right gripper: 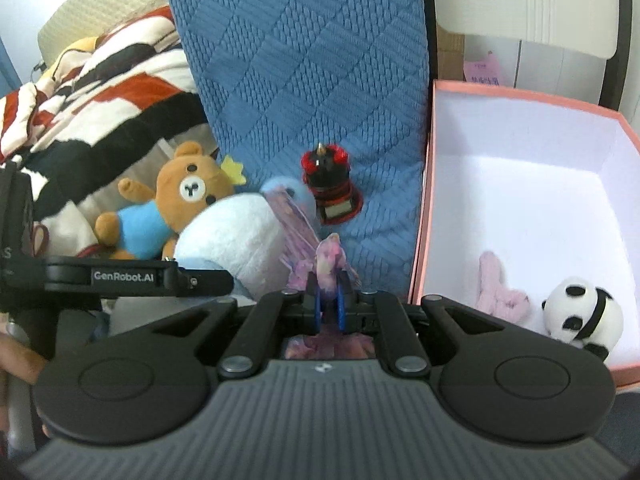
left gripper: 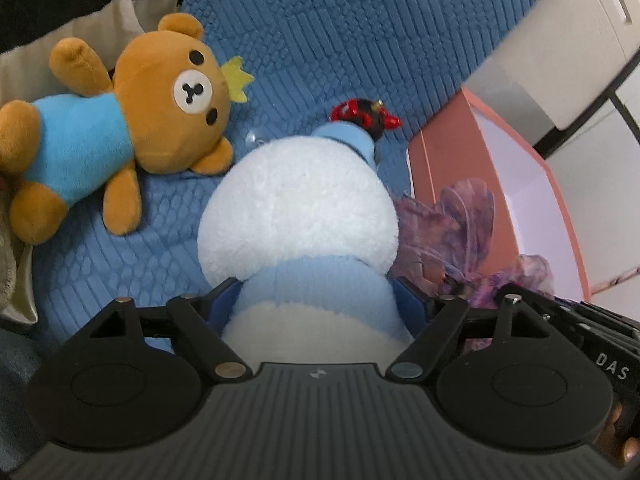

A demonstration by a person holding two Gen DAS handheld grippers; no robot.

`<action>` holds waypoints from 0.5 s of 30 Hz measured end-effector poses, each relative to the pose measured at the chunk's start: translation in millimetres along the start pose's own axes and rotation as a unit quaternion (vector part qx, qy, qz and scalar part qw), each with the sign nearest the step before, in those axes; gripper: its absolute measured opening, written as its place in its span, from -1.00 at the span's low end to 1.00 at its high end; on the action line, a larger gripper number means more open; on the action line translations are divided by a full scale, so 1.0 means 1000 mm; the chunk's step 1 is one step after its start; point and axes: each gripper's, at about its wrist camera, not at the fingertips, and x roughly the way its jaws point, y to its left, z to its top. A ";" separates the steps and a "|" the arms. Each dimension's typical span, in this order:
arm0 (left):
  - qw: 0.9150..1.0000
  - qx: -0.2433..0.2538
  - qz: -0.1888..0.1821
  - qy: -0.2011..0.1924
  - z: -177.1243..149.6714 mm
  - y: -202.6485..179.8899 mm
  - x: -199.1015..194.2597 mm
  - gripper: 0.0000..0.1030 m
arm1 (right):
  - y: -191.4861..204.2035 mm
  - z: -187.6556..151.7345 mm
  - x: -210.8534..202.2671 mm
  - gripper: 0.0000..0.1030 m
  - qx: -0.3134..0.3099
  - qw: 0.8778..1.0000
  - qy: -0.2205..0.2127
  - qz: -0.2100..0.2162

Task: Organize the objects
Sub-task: 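Grasp white duck plush with left gripper while right gripper holds the purple bow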

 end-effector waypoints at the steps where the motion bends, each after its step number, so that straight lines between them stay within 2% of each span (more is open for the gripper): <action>1: 1.000 -0.001 0.002 0.004 -0.002 0.000 0.002 0.73 | 0.001 -0.003 0.002 -0.79 0.000 1.000 0.004 0.000; 4: 1.000 -0.018 -0.003 0.020 -0.007 0.006 0.010 0.87 | 0.004 -0.011 0.008 -0.78 -0.004 1.000 0.013 -0.003; 7: 0.999 -0.042 -0.010 0.023 -0.011 0.015 0.017 0.88 | 0.006 -0.017 0.012 -0.78 -0.006 1.000 0.018 -0.005; 15: 0.997 -0.050 -0.017 0.047 -0.017 0.016 0.039 0.90 | 0.004 -0.026 0.012 -0.78 -0.014 1.000 0.022 -0.015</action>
